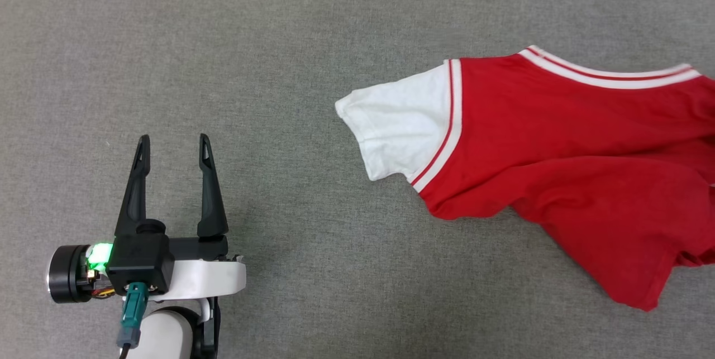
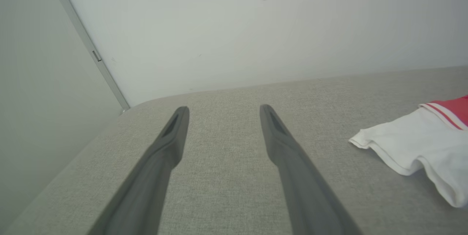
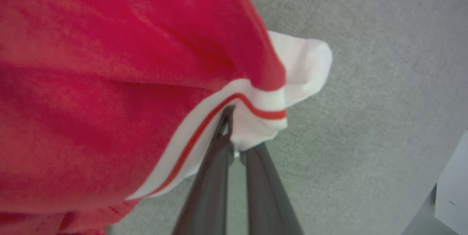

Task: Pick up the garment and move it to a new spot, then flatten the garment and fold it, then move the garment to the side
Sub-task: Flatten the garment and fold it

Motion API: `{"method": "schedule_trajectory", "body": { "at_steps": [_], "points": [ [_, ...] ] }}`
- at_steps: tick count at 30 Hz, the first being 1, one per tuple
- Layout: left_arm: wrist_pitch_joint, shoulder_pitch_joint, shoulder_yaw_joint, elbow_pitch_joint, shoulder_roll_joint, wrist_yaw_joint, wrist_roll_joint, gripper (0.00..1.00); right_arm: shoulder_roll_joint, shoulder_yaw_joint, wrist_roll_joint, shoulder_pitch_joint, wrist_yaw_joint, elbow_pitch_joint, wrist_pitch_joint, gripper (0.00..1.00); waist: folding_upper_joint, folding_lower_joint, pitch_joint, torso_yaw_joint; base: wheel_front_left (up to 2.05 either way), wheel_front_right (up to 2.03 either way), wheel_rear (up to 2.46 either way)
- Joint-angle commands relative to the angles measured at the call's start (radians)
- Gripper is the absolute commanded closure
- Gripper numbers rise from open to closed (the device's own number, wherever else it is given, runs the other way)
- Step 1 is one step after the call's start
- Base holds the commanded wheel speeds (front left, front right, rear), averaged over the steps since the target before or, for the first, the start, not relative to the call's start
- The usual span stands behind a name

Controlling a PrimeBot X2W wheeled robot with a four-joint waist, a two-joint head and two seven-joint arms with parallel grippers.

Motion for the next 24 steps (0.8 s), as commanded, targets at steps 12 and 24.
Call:
{"method": "schedule_trajectory", "body": {
  "at_steps": [12,24],
  "points": [
    [-0.003,-0.003,0.045,0.059,0.022,-0.035,0.021,0.0,0.09,-0.099,-0.128,0.023,-0.001,0.083,-0.251,0.0,-0.0001,0.0,-0.099,-0.034,0.0,0.0,0.0],
    [0.035,-0.154,0.068,0.118,0.147,-0.179,-0.013,0.0,0.236,-0.415,-0.421,0.181,-0.001,-0.105,-0.687,0.0,-0.0001,0.0,-0.216,-0.113,0.0,0.0,0.0]
  ]
}}
